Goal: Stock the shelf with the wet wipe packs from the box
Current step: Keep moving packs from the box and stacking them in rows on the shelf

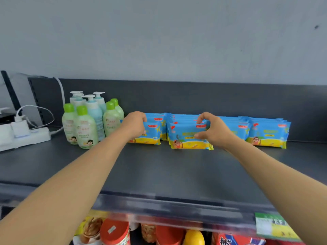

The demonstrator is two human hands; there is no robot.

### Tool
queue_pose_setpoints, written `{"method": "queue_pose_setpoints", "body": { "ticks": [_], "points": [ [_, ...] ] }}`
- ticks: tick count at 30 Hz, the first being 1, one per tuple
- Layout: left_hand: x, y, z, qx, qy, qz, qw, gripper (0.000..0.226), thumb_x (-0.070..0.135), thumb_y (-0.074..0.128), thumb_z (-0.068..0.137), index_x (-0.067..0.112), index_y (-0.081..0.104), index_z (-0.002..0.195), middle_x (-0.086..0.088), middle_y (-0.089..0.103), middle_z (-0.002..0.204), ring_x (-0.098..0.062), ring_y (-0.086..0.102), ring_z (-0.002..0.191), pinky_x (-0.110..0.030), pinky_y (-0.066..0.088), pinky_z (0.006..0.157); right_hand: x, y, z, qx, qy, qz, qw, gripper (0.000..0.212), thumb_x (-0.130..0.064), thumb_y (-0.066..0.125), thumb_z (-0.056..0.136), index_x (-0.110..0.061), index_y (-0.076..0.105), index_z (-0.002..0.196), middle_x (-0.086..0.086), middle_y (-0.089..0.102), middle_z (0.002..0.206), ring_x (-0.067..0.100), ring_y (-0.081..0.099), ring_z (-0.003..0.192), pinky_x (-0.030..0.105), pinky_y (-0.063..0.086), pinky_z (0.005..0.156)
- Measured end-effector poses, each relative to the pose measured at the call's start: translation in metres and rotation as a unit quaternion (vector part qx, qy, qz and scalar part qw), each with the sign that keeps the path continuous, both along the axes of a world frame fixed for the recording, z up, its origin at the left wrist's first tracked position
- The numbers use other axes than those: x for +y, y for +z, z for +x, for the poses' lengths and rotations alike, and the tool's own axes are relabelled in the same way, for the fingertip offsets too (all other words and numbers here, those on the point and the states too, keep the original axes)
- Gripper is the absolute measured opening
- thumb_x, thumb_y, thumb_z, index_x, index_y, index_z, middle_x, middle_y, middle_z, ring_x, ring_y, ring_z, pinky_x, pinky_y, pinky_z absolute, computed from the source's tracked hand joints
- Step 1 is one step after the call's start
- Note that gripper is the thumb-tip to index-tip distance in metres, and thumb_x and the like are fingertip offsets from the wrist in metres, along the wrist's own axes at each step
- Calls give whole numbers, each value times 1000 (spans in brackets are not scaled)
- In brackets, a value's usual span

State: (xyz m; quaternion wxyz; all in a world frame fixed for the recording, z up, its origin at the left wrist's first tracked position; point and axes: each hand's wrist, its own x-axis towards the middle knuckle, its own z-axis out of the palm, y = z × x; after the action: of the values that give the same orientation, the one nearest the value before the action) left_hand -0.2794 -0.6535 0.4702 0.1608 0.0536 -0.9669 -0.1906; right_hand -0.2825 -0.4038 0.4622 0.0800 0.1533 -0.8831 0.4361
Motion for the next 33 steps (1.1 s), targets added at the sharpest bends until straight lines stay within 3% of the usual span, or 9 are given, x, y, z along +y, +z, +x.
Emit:
{"method": "queue_pose_setpoints", "body": {
  "ticks": [4, 7, 10, 13, 20, 26, 33],
  "points": [
    [2, -4, -23, 4, -14, -8, 1000, 37, 6, 71, 79, 7, 59, 114, -11, 56, 123, -28, 51, 114, -32, 43, 86, 2, -7, -14, -10, -18, -7, 1000, 33, -3, 73, 78, -18, 46, 90, 12, 50, 85, 23, 46, 66, 31, 43, 56],
    [4, -7, -32, 20, -11, -13, 1000, 38, 7, 71, 80, 8, 58, 116, -13, 48, 124, -30, 47, 115, -36, 45, 88, -3, -9, -23, 40, -54, 63, 996, 33, -7, 72, 78, -20, 44, 90, 7, 50, 104, 23, 49, 75, 29, 41, 57],
    [5, -10, -34, 44, -6, -9, 999, 42, 7, 73, 78, 9, 52, 115, -13, 46, 121, -30, 48, 111, -38, 46, 86, -7, -15, -28, 110, -88, 148, 979, 31, -12, 72, 78, -20, 47, 95, 6, 49, 113, 24, 47, 105, 30, 41, 82],
    [4, -14, -33, 69, -1, -9, 998, 41, 9, 74, 77, 9, 49, 109, -12, 49, 117, -28, 48, 107, -37, 45, 85, -11, -20, -31, 142, -123, 194, 963, 37, -17, 70, 79, -17, 51, 111, 5, 45, 121, 25, 40, 113, 33, 38, 95],
    [5, -16, -32, 86, 5, -1, 996, 36, 12, 73, 78, 11, 54, 108, -10, 42, 122, -27, 35, 116, -32, 39, 93, -15, -22, -30, 173, -138, 253, 942, 39, -18, 64, 83, -15, 48, 119, 5, 42, 127, 26, 34, 117, 33, 35, 98],
    [10, -22, -28, 118, -7, -10, 993, 39, 10, 69, 81, 10, 50, 115, -10, 38, 125, -26, 33, 117, -28, 37, 93, -17, -22, -25, 179, -141, 244, 943, 50, -16, 63, 83, -16, 43, 129, 6, 39, 134, 26, 32, 123, 34, 34, 100],
    [12, -22, -21, 125, -3, -45, 991, 47, 17, 70, 82, 9, 46, 122, -10, 37, 126, -27, 33, 117, -33, 41, 93, -19, -14, -14, 212, -128, 203, 947, 51, -17, 61, 86, -18, 42, 133, 6, 40, 136, 27, 32, 125, 35, 32, 102]
  ]
}}
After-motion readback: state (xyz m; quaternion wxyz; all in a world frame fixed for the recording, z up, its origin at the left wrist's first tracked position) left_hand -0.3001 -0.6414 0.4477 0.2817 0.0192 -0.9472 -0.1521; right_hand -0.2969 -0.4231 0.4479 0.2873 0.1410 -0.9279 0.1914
